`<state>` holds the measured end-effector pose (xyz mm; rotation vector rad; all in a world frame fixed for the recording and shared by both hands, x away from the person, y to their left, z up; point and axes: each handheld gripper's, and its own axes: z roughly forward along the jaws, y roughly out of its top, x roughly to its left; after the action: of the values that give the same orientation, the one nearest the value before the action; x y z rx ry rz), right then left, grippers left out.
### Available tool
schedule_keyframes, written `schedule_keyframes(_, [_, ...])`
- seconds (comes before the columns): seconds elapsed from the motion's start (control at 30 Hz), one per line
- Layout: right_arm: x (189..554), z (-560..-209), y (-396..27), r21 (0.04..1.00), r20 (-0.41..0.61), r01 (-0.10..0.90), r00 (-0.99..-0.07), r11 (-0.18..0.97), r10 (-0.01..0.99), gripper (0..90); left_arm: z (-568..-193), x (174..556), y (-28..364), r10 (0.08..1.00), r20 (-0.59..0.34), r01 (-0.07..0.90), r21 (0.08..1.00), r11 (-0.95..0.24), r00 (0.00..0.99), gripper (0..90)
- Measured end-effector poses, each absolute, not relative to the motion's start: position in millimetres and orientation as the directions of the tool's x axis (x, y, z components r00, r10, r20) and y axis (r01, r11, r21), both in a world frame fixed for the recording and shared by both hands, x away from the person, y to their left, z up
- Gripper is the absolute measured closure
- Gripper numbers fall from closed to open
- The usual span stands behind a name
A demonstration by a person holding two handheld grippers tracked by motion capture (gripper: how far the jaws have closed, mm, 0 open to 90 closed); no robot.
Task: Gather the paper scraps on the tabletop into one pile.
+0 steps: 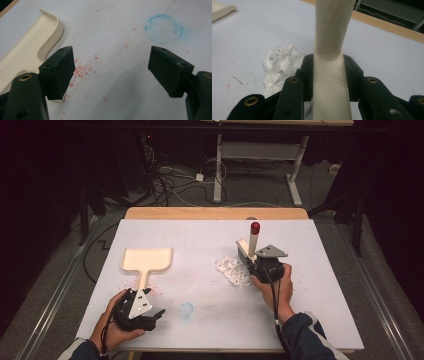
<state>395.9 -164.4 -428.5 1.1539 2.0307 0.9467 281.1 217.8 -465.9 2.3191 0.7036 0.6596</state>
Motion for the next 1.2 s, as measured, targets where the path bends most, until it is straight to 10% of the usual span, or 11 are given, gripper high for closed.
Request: schedule_keyframes(1.2, [330.9,-404.3,-218.2,0.843,-0.069,0.433,-0.502,0.32,0.862,67.8,-464.8,277.8,216.7,0.61,0.281,0.303,0.671,-0.677,0.741,21.3])
